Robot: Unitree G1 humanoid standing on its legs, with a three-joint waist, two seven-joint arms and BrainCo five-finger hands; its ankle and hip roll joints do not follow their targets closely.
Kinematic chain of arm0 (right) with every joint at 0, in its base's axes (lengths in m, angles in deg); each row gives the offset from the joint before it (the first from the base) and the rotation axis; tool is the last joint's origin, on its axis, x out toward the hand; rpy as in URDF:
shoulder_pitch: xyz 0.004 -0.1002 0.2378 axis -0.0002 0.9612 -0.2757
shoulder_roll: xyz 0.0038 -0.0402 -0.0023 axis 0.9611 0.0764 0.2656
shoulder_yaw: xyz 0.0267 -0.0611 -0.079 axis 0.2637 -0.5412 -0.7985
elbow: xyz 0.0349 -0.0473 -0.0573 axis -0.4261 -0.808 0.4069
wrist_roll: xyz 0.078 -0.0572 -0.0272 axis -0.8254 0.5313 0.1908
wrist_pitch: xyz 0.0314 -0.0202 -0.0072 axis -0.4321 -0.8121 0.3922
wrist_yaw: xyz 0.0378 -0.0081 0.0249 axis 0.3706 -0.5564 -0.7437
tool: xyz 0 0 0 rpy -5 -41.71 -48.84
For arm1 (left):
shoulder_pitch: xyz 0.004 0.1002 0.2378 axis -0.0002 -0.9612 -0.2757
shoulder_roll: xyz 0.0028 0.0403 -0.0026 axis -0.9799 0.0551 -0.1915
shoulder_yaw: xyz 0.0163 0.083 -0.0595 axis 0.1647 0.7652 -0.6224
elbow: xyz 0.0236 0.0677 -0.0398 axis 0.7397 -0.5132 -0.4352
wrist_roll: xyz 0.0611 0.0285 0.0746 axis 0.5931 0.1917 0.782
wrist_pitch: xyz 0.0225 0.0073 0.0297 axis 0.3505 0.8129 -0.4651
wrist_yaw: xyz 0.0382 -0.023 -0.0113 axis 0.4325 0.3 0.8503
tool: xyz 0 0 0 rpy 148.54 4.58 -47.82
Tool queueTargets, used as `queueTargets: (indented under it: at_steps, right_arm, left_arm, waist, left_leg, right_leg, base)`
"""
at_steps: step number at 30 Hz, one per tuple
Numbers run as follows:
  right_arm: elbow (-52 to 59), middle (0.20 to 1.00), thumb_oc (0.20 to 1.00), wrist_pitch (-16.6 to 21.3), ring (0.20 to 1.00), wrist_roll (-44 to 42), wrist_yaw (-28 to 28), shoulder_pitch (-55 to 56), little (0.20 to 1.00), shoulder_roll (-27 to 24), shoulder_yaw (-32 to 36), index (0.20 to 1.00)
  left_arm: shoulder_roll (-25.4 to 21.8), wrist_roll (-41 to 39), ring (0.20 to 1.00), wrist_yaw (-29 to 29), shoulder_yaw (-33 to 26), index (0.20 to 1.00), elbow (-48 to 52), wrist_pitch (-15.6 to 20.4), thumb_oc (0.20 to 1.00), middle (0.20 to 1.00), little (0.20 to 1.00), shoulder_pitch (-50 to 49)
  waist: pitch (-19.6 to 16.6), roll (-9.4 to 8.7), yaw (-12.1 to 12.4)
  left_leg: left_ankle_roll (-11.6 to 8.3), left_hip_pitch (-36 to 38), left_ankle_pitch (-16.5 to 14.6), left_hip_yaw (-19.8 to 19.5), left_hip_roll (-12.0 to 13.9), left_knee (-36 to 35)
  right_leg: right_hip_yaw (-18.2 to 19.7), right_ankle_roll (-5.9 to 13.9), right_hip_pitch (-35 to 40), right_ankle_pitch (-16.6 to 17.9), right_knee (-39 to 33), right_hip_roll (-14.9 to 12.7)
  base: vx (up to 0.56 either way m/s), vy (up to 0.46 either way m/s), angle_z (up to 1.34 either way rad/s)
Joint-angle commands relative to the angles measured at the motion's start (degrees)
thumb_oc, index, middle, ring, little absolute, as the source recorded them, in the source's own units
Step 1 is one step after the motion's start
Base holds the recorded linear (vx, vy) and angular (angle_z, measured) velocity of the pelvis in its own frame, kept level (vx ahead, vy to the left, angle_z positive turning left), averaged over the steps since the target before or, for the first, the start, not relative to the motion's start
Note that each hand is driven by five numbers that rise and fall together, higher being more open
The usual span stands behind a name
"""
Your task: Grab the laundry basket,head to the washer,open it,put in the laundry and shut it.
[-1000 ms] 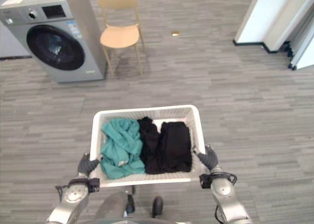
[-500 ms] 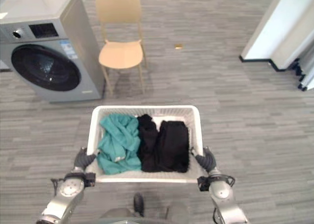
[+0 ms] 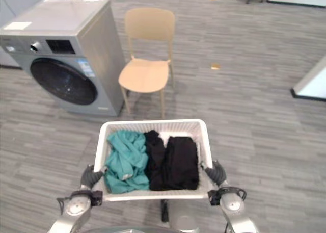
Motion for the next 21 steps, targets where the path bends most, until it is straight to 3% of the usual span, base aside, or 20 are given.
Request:
queueTargets:
  at_steps: [1,4,5,6,7,8,12,13,14,16,17,19,21]
  right_arm:
    - [6.4,0.2,0.2,5.0,0.2,-5.3,-0.8,-1.2,0.2,-1.7,3.6,0.2]
    - [6.6,0.2,0.2,4.9,0.2,-5.2,-0.1,-0.8,0.2,-2.2,4.5,0.2]
    - [6.5,0.2,0.2,4.8,0.2,-5.2,0.0,-0.8,0.2,-2.1,4.5,0.2]
    - [6.3,0.2,0.2,4.6,0.2,-4.9,0.2,-0.9,0.2,-2.0,4.5,0.2]
    - [6.3,0.2,0.2,4.7,0.2,-4.9,0.2,-0.9,0.2,-2.0,4.5,0.2]
    - [6.0,0.2,0.2,4.5,0.2,-4.5,0.6,-1.1,0.2,-1.8,4.4,0.2]
    - [5.5,0.2,0.2,4.5,0.2,-4.3,0.5,-1.2,0.2,-1.1,4.4,0.2]
    - [5.5,0.2,0.2,4.5,0.2,-4.3,0.5,-1.2,0.2,-1.1,4.4,0.2]
    - [5.1,0.2,0.2,4.5,0.2,-4.3,0.2,-1.5,0.2,-0.6,4.0,0.2]
    - [5.4,0.2,0.2,4.3,0.2,-3.4,-0.3,-1.6,0.2,-0.2,3.5,0.2]
    - [5.4,0.2,0.2,4.3,0.2,-3.4,-0.3,-1.6,0.2,-0.2,3.5,0.2]
    - [5.4,0.2,0.2,4.5,0.2,-3.1,-0.5,-2.0,0.2,0.0,2.9,0.2]
    - [5.2,0.2,0.2,4.4,0.2,-2.9,-0.5,-2.9,0.2,0.6,1.9,0.2]
  left_arm:
    - [-2.9,-1.9,0.2,5.4,-1.1,0.2,6.5,6.0,0.2,0.2,0.2,2.1]
    - [-3.4,-1.2,0.2,5.3,-1.3,0.2,6.5,5.9,0.2,0.2,0.2,2.1]
    - [-3.5,-1.0,0.2,5.2,-1.5,0.2,6.5,5.7,0.2,0.2,0.2,2.0]
    - [-3.3,-1.0,0.2,4.9,-2.0,0.2,6.6,5.5,0.2,0.2,0.2,1.6]
    - [-3.3,-1.0,0.2,4.9,-2.0,0.2,6.6,5.4,0.2,0.2,0.2,1.6]
    - [-3.1,-1.2,0.2,4.6,-2.3,0.2,6.7,5.3,0.2,0.2,0.2,1.3]
    - [-2.9,-1.2,0.2,4.4,-2.7,0.2,6.6,5.5,0.2,0.2,0.2,1.3]
    - [-2.9,-1.2,0.2,4.4,-2.7,0.2,6.6,5.5,0.2,0.2,0.2,1.3]
    - [-3.1,-1.4,0.2,4.3,-2.4,0.2,5.7,5.5,0.2,0.2,0.2,1.8]
    - [-3.8,-1.5,0.2,4.1,-2.4,0.2,5.8,5.4,0.2,0.2,0.2,1.9]
    - [-3.8,-1.5,0.2,4.1,-2.4,0.2,5.8,5.4,0.2,0.2,0.2,1.9]
    - [-4.8,-1.4,0.2,3.8,-2.5,0.2,5.9,5.5,0.2,0.2,0.2,2.1]
    - [-5.6,-1.6,0.2,3.2,-2.5,0.2,5.4,5.5,0.2,0.2,0.2,3.0]
  waist:
    - [-1.4,-2.18,-0.7]
    - [-0.9,-2.43,0.0]
    - [-0.7,-2.08,0.3]
    - [-0.7,-0.88,1.4]
    - [-0.6,-1.0,1.4]
    - [-0.2,-0.64,2.5]
    - [-1.2,-0.03,3.5]
    - [-1.1,-0.07,3.5]
    - [-2.1,-0.67,3.7]
    - [-3.0,-1.4,4.0]
    - [-3.0,-1.38,4.0]
    - [-2.6,-1.69,3.8]
    - [-1.6,-1.65,3.2]
  left_leg:
    - [2.77,-3.4,3.7,7.8,-1.4,-7.8]
    - [3.32,-7.5,2.4,10.6,-0.4,-17.0]
    - [2.78,-9.2,4.9,10.7,0.0,-20.6]
    - [1.21,-12.2,10.8,9.9,0.9,-27.1]
    - [1.14,-11.8,11.2,10.0,0.7,-27.9]
    - [0.38,-14.2,13.6,8.6,1.4,-32.5]
    - [-0.2,-15.5,16.2,8.0,2.1,-32.8]
    - [-0.21,-15.5,16.1,8.1,2.1,-32.6]
    - [0.75,-15.7,14.8,7.6,1.0,-30.2]
    - [2.36,-14.5,12.9,7.7,-0.6,-29.1]
    - [2.36,-14.6,12.9,7.7,-0.6,-29.1]
    - [3.72,-12.5,11.3,8.3,-1.5,-29.5]
    - [4.99,-9.2,9.1,8.9,-2.4,-30.1]
  right_leg:
    - [0.9,7.39,7.5,-2.0,-7.2,-2.7]
    - [-0.3,8.25,10.4,-4.2,-8.1,-3.8]
    - [-0.3,8.24,11.4,-5.0,-8.2,-3.5]
    - [0.1,8.26,13.3,-6.6,-8.2,-2.2]
    - [0.1,8.24,13.4,-6.7,-8.1,-2.4]
    - [0.9,8.27,15.8,-8.6,-7.8,-1.9]
    - [3.0,9.34,19.7,-11.2,-6.4,-2.7]
    - [3.1,9.35,19.7,-11.2,-6.4,-2.8]
    - [4.2,10.11,20.5,-11.3,-5.1,-4.7]
    - [5.7,12.0,18.3,-7.2,0.4,-6.9]
    - [5.7,11.99,18.2,-7.2,0.4,-6.9]
    - [6.8,13.32,14.0,-2.4,8.4,-8.2]
    - [6.6,12.83,8.9,0.4,13.7,-8.4]
  base:
    - [0.26,-0.048,0.14]
    - [0.26,0.021,0.33]
    - [0.43,0.109,0.29]
    - [0.34,0.077,0.18]
    - [0.48,0.141,0.0]
    - [0.38,0.117,-0.33]
    - [0.38,0.163,-0.4]
    - [0.56,0.306,-0.44]
    - [0.39,0.234,-0.41]
    - [0.39,0.267,-0.47]
    - [0.2,0.166,-0.43]
    - [0.2,0.167,-0.25]
    - [0.24,0.175,-0.16]
